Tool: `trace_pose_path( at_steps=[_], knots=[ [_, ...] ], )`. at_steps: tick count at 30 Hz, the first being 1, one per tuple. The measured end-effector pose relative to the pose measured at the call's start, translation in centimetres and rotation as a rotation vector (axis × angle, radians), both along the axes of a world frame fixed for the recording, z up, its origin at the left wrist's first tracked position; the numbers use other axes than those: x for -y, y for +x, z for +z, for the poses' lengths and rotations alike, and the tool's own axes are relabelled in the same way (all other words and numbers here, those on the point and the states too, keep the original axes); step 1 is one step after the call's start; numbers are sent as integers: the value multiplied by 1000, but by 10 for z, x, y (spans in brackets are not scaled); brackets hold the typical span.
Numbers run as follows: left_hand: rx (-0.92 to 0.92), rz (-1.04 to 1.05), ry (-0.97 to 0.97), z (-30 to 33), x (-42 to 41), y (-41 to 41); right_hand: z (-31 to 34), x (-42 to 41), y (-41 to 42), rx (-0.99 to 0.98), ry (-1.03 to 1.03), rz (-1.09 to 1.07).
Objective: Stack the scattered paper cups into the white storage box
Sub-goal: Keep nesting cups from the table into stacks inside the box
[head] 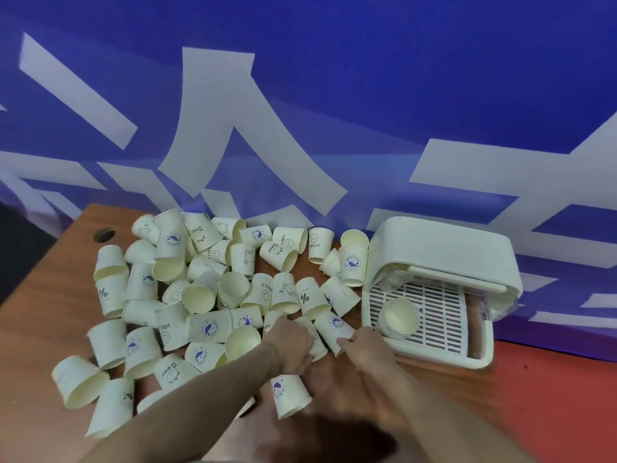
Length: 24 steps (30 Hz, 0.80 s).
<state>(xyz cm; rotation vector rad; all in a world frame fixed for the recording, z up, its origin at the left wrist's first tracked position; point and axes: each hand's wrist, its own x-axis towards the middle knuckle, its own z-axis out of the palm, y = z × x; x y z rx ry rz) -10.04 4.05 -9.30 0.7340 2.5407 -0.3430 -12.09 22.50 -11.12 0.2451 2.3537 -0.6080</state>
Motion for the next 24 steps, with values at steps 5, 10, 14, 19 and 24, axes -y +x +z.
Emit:
trace_pose_path(
  at_steps=[5, 10, 14, 19, 24],
  knots=[
    [4, -66, 10, -7, -1, -6, -6, 2, -7, 69, -130, -196],
    [-25, -66, 46, -7, -4, -7, -6, 2, -5, 80, -213, -291],
    [-66, -46, 34, 1, -5, -7, 4, 3, -5, 10, -264, -301],
    [-104, 87, 18, 12, -5, -4, 26, 3, 0, -188, -175, -94],
    [-153, 243, 24, 29, -6, 4, 50, 4, 8, -282, -165, -46]
  ],
)
